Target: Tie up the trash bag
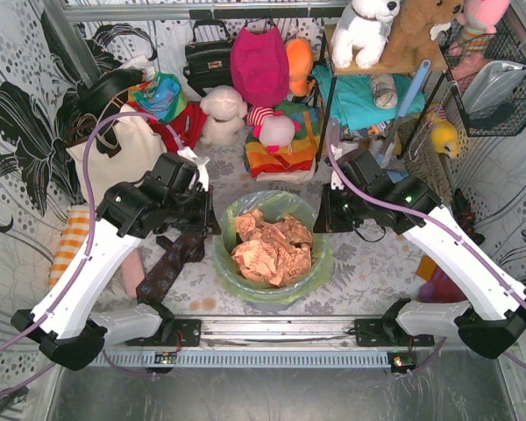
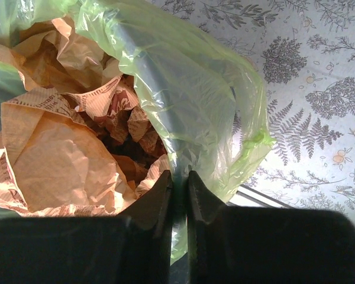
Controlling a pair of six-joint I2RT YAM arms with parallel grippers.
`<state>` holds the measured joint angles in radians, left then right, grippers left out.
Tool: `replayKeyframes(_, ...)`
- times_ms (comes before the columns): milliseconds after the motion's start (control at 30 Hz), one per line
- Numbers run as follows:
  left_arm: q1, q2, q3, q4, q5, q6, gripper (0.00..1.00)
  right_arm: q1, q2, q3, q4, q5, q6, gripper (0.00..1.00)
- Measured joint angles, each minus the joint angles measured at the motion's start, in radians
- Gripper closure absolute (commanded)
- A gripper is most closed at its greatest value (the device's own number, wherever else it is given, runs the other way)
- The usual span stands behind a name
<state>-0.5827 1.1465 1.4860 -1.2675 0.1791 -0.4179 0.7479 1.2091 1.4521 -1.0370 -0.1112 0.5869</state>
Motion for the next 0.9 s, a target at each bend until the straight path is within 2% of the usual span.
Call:
replayKeyframes(267, 0.001, 0.056, 0.050, -0.008, -0.036, 0.006, 1.00, 0.000, 0.054, 0.057, -0.020, 0.055, -0.007, 1.00)
replayKeyframes(633, 0.001, 0.154, 0.124, 0.016, -0.090, 0.016, 1.00, -0.004, 0.149, 0.172, -0.058, 0.211, -0.064, 1.00)
replayKeyframes(900, 0.001, 0.220, 0.160, 0.075, -0.122, 0.015, 1.00, -0.104, 0.204, 0.195, -0.035, 0.209, -0.107, 1.00)
